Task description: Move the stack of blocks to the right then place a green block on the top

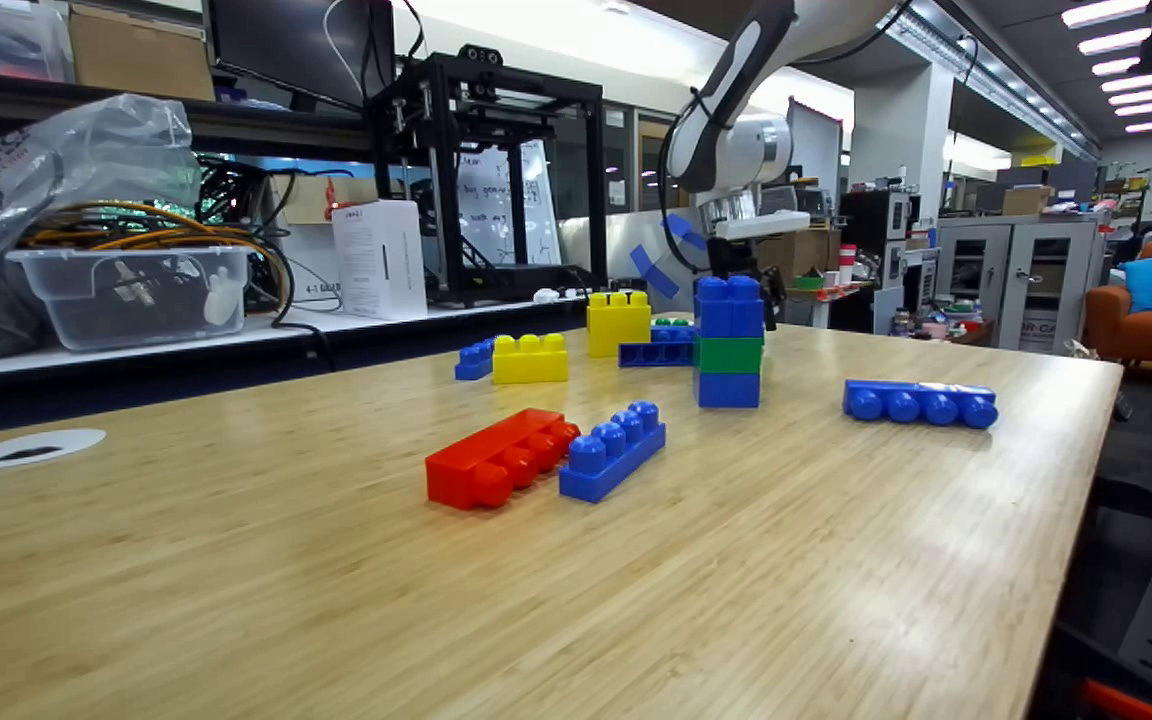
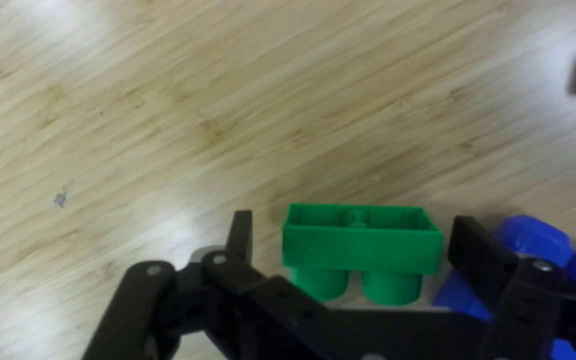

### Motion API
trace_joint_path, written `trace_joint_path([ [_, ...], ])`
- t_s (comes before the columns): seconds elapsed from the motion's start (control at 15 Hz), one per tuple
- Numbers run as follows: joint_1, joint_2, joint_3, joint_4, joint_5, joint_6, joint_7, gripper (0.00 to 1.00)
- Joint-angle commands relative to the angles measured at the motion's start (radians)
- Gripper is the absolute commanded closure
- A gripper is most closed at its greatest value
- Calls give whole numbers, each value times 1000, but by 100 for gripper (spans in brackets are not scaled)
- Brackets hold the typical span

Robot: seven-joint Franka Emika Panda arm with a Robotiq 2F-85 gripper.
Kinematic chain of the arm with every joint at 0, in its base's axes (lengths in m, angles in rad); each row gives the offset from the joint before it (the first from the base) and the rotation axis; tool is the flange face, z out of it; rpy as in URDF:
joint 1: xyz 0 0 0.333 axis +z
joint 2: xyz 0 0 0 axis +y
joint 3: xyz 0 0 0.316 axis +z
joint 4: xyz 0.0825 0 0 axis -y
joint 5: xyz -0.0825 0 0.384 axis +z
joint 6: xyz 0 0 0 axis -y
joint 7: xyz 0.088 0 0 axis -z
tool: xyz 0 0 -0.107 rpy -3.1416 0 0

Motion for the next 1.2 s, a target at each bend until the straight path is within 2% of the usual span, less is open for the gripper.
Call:
trace_joint_path([
  [0.0, -18, 18, 15, 34, 3, 25, 5, 0],
  [0.67, -38, 16, 27, 55, 15, -4, -24, 0],
  [1.13, -67, 22, 63, 66, 52, -31, -92, 0],
])
